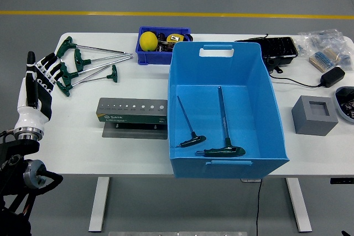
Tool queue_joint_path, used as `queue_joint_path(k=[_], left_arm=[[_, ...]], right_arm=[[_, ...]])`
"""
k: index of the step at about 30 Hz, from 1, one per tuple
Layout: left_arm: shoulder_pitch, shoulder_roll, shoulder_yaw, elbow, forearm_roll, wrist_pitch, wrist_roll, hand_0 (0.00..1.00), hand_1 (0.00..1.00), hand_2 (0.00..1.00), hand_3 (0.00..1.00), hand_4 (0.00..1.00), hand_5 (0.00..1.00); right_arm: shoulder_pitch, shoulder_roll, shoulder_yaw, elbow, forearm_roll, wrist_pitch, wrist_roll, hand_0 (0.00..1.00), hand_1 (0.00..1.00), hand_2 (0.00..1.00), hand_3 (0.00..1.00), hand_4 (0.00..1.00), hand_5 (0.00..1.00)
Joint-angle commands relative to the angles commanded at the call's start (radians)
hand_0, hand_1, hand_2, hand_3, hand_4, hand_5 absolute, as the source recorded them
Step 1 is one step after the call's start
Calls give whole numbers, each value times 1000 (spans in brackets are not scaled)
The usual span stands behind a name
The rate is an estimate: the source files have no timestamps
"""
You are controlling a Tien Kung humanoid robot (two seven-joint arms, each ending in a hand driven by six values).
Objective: Lift tool from toolbox,place it in box,lift tool from toolbox,place it in box
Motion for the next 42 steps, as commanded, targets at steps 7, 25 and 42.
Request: queue_joint_path(k=[7,25,42], left_arm=[[2,-3,-1,1,-1,6,0,836,859,868,766,984,998],[4,-5,-5,2,5,8,4,835,856,866,765,982,998],[3,-3,-1,3,3,11,2,834,851,864,765,981,998]], right_arm=[[-1,0,1,0,-1,0,0,749,686,730,701,960,826],[1,-2,2,0,0,-1,1,748,685,730,698,958,828],[1,-3,1,0,3,-2,-1,747,685,730,697,957,828]])
